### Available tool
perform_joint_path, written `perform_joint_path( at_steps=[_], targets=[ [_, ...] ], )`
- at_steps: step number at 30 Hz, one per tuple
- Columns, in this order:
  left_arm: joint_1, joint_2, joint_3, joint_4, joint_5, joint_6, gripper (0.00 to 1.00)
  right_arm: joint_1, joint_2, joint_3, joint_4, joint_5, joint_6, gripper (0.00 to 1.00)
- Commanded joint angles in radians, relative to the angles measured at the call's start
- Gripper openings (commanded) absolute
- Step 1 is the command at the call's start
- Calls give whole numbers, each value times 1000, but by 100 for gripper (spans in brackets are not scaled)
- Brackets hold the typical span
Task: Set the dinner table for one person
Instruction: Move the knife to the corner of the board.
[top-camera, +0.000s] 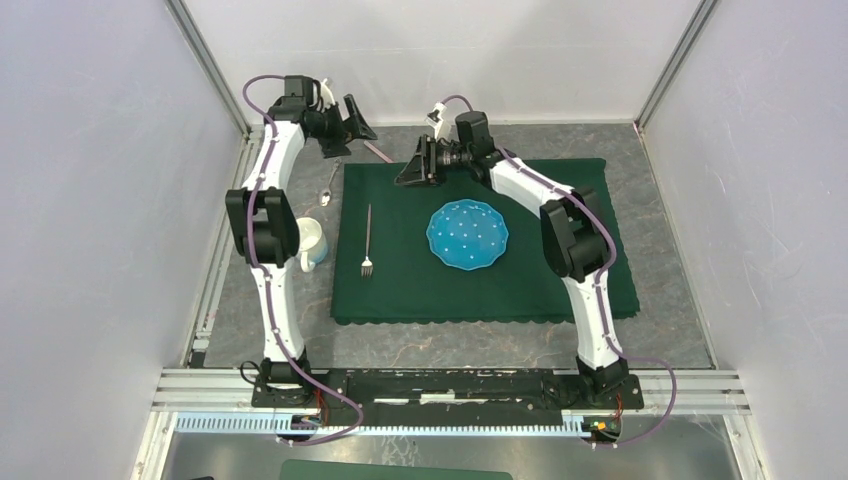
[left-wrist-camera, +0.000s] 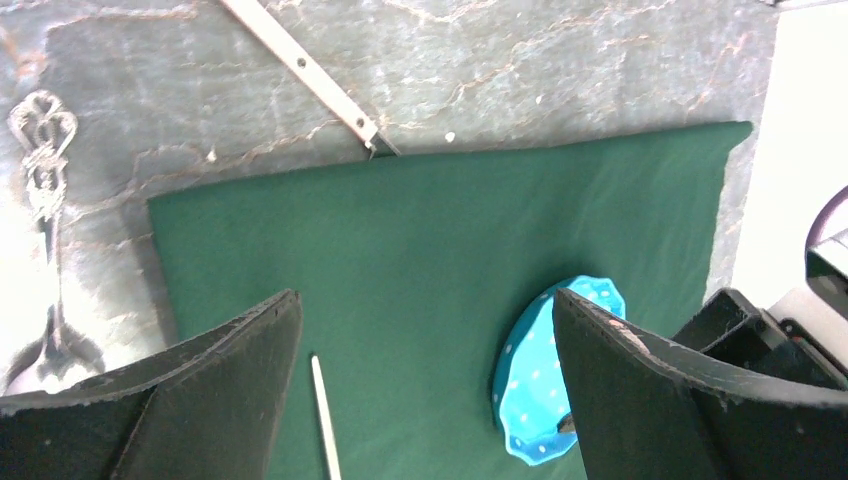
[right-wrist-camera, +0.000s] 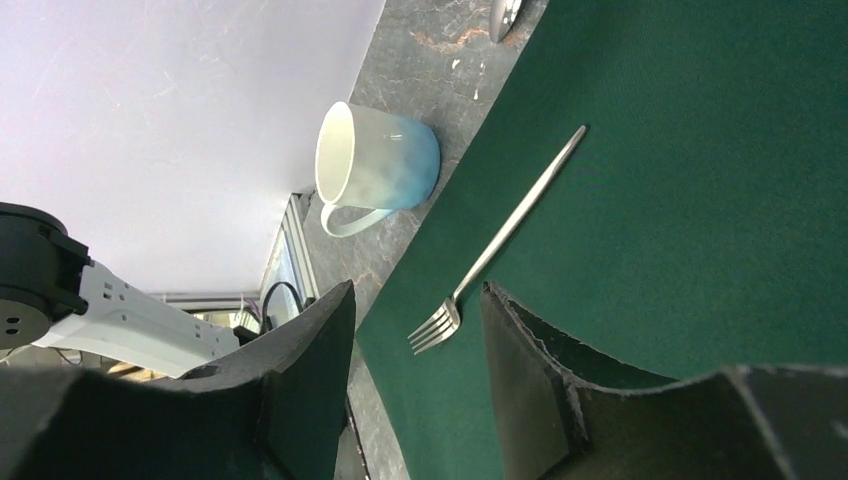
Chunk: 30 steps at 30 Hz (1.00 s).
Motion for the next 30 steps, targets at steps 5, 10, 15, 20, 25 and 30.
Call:
perform_joint_path(
  at_steps=[5, 10, 15, 20, 25, 30],
  targets=[
    [-29, 82, 36, 196, 105, -132, 100, -43, -135, -17, -43, 43, -67, 53],
    [-54, 120, 57, 241, 79, -169, 98, -83, -162, -31, -60, 53, -77, 52],
    [-79, 123, 2, 311, 3, -195, 88, -118, -199, -62, -75, 55, -92, 51],
    [-87, 145, -33, 390, -22, -255, 86, -145, -206, -57, -93, 49, -102, 50],
    [-90, 175, -29, 397, -91, -297, 85, -160, -212, -57, -105, 43, -108, 50],
    [-94, 180, -33, 405, -188, -320, 85, -170, -234, -96, -103, 52, -112, 49]
  ],
)
